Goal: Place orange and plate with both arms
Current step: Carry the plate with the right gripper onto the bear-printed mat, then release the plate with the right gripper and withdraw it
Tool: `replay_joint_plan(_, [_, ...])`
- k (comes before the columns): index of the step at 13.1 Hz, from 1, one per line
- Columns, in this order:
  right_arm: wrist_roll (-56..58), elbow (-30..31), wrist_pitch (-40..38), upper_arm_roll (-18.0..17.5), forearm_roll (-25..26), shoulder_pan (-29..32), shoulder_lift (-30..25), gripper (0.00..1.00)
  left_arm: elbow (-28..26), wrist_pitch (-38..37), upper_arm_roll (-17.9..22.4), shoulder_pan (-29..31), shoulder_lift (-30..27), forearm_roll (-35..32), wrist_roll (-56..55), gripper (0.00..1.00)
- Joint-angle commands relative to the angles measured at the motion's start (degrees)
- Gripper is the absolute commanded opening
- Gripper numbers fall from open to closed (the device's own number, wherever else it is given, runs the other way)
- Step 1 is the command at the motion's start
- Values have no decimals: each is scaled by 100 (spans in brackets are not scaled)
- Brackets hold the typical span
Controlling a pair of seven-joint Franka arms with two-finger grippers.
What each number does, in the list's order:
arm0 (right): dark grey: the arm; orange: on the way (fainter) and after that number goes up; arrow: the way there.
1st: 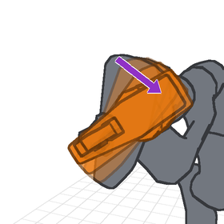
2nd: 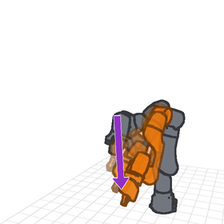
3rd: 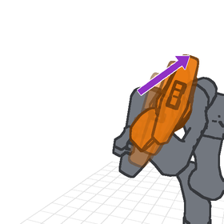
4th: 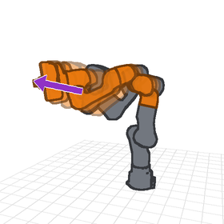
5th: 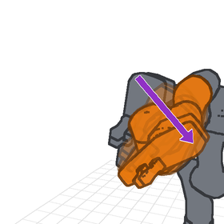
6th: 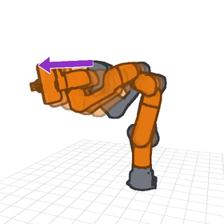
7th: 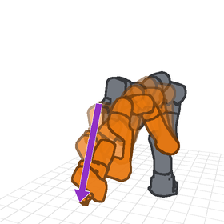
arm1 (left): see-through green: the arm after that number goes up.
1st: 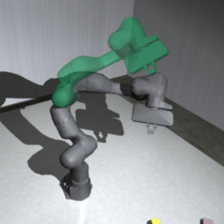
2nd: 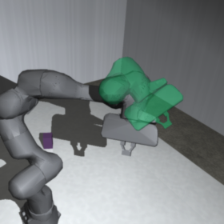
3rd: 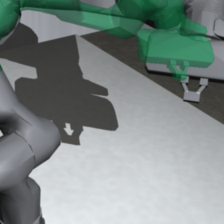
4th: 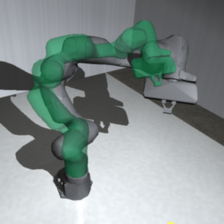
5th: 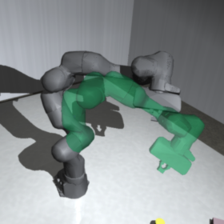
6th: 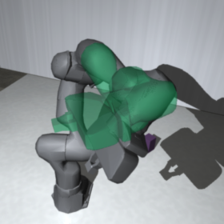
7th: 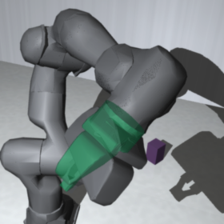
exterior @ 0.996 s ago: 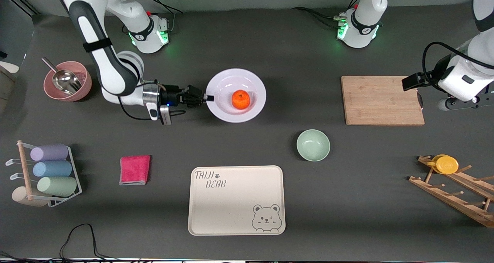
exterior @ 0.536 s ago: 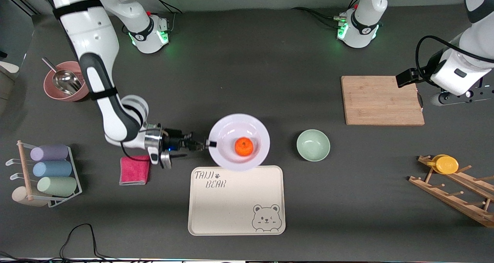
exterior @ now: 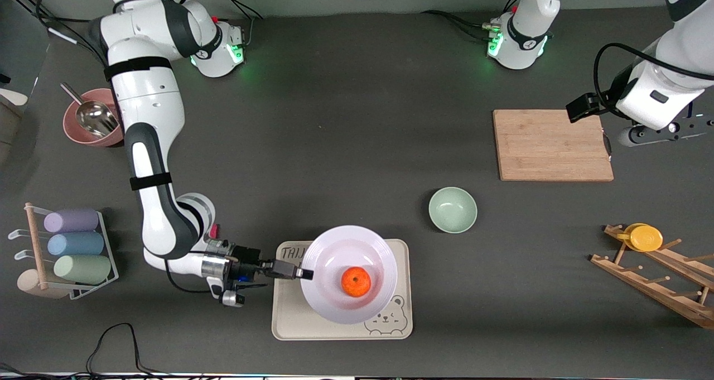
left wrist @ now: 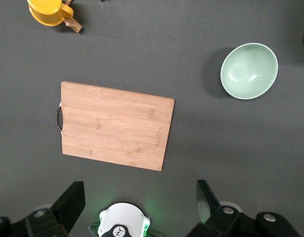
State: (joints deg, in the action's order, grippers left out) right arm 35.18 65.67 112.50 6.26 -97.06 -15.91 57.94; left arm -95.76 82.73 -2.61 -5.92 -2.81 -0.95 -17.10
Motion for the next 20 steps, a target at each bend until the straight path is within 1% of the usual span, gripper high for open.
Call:
replay_joint_plan(1, [-171, -635, 139, 7, 64, 44, 455, 0, 102, -117, 15, -68, -106, 16, -127, 100])
replay_joint_plan(3, [145, -600, 316, -2, 73, 44, 595, 0, 119, -239, -28, -59, -132, 16, -145, 100])
replay_joint_plan(7, [612, -564, 553, -11, 64, 9, 964, 0, 373, -617, 24, -24, -211, 7, -136, 100])
replay_joint_plan(8, [630, -503, 562, -2, 81, 9, 999, 0, 505, -722, 24, -6, -203, 16, -136, 100])
replay_joint_plan(11, [621, -371, 632, -2, 117, -26, 1017, 0, 532, -671, -20, -67, -159, 208, -275, 100])
replay_joint_plan(14, [621, -274, 720, -2, 125, -105, 1026, 0, 533, -635, -90, -85, -132, 227, -461, 100])
replay_joint_plan(15, [613, -231, 738, -2, 178, -105, 1018, 5, 533, -635, -107, -85, -132, 227, -461, 100])
replay_joint_plan(16, [578, -230, 738, -2, 326, -105, 1017, 32, 559, -635, -125, -85, -132, 227, -461, 100])
replay_joint_plan(17, [525, -230, 747, -2, 493, -88, 1000, 46, 576, -635, -125, -85, -132, 227, -461, 100])
replay_joint_plan(20, [490, -230, 747, -2, 547, -79, 947, 48, 559, -661, -169, -85, -124, 227, -452, 100])
